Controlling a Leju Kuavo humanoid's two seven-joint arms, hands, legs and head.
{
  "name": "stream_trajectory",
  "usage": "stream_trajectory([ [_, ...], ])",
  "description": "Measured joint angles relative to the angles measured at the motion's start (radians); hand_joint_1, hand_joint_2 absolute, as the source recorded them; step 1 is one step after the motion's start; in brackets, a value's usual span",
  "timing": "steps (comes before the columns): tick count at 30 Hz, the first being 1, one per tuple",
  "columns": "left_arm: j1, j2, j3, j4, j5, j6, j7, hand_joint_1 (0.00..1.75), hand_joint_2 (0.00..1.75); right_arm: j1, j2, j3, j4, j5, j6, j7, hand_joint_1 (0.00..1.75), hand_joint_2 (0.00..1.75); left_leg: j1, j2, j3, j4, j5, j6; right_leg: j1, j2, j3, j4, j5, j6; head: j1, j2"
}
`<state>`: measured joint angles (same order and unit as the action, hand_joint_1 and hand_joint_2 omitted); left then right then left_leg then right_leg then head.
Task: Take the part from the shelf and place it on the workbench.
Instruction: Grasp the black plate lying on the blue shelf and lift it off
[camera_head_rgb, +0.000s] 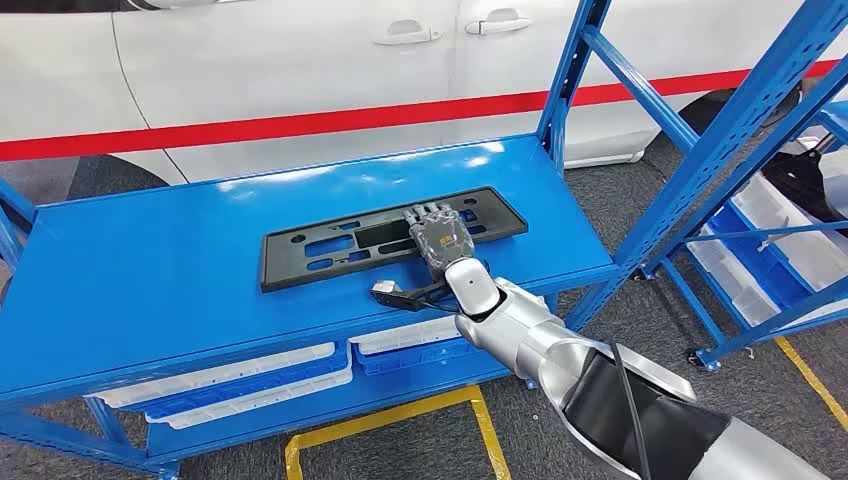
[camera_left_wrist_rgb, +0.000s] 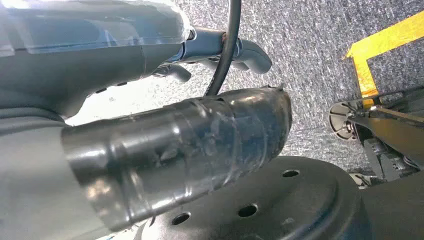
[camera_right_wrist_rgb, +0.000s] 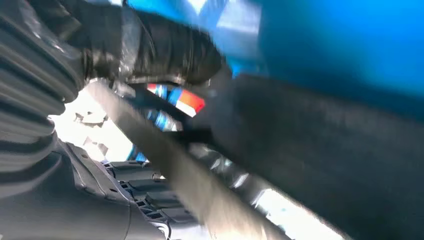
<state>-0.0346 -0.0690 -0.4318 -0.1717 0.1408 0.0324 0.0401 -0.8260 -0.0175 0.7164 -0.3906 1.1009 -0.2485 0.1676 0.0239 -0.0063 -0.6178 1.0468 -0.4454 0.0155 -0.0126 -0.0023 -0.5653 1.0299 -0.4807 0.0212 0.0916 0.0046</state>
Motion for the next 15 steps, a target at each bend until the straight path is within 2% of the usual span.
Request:
stream_trajectory([
  [4, 0.000, 0.000, 0.000, 0.000, 0.000, 0.000, 0.004, 0.00, 0.00, 0.009, 0.000, -0.016, 0.010, -0.003, -0.006, -0.003, 1.61, 1.75, 0.000, 0.000, 0.000, 0.000, 0.000, 0.000, 0.000, 0.000, 0.000, 0.000, 0.000, 0.000, 0.000, 0.000],
  [9, 0.000, 0.000, 0.000, 0.000, 0.006, 0.001, 0.007, 0.00, 0.00, 0.010, 0.000, -0.033, 0.016, -0.005, -0.007, -0.015, 1.71, 1.75, 0.000, 0.000, 0.001, -0.001, 0.000, 0.000, 0.000, 0.000, 0.001, 0.000, 0.000, 0.000, 0.000, 0.000],
  [13, 0.001, 0.000, 0.002, 0.000, 0.026, -0.012, -0.024, 0.00, 1.75, 0.013, 0.000, -0.042, 0.017, -0.003, -0.006, -0.028, 1.71, 1.75, 0.000, 0.000, 0.002, -0.002, 0.000, 0.000, 0.000, 0.000, 0.001, 0.000, 0.000, 0.000, 0.000, 0.000],
  [15, 0.001, 0.000, 0.006, 0.000, 0.033, -0.014, -0.043, 0.00, 1.75, 0.015, 0.000, -0.047, 0.017, -0.002, -0.006, -0.037, 1.74, 1.75, 0.000, 0.000, 0.003, -0.002, 0.000, 0.000, 0.000, 0.000, 0.002, 0.000, 0.000, 0.000, 0.000, 0.000],
])
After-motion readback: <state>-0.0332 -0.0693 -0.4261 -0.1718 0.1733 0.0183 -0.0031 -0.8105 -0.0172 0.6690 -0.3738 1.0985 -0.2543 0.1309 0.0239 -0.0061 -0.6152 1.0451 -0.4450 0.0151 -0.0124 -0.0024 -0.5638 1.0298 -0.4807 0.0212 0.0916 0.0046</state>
